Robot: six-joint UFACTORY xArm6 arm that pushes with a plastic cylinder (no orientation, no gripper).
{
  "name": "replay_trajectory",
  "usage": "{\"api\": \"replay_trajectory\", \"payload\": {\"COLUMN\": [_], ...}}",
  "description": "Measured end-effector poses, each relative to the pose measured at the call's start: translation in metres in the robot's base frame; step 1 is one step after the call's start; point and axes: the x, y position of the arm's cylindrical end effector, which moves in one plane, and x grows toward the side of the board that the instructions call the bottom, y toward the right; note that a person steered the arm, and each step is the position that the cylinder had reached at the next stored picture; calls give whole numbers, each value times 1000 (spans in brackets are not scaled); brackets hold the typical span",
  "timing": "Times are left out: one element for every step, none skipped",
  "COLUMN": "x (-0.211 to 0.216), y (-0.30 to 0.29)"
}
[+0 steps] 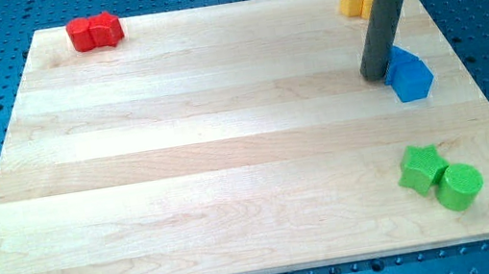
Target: Move both the yellow blocks diagonally to the bottom right side of the red star
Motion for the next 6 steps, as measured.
{"api": "replay_trajectory", "payload": {"x": [-9, -8, -21, -57, -95, -127], "y": [1, 1, 4, 59, 111, 89]}}
